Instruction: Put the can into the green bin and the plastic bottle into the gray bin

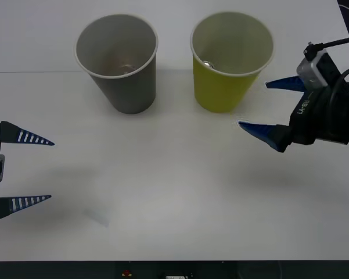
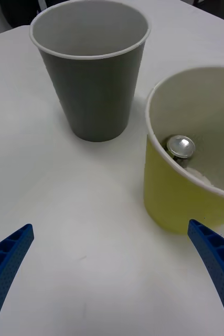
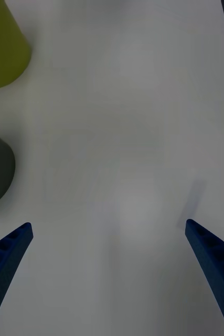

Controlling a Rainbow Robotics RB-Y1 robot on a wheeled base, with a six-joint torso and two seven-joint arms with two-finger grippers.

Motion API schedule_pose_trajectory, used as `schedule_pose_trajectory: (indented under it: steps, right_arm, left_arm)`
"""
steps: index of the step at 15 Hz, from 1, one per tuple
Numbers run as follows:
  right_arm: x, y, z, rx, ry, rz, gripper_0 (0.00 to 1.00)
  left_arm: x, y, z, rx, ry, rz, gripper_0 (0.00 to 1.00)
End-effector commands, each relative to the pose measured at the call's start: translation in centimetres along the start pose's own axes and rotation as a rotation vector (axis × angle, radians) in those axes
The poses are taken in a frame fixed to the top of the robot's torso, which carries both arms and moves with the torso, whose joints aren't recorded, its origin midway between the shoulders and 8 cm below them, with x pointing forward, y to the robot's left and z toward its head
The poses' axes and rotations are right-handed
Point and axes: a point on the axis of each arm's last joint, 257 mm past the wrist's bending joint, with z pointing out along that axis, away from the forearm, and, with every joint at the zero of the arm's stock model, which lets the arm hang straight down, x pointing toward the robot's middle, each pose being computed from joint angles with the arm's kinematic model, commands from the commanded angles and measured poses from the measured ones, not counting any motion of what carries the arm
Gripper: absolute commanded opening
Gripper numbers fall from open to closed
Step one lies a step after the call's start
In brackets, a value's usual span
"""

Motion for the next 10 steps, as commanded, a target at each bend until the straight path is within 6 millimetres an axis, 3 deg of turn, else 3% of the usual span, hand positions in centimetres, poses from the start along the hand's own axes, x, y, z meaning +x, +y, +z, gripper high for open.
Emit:
schedule_pose_trajectory:
  steps: [1,10]
  right_arm:
    - [1.9,0.8,-0.1,-0.006,0.005,-0.026,1.00]
    - [9.5,2.9,-2.0,-0.034,0.115,-0.190,1.00]
  left_arm:
    - [0.0,0.0,0.0,0.000,0.000,0.000,1.00]
    - [0.0,0.0,0.0,0.000,0.000,0.000,1.00]
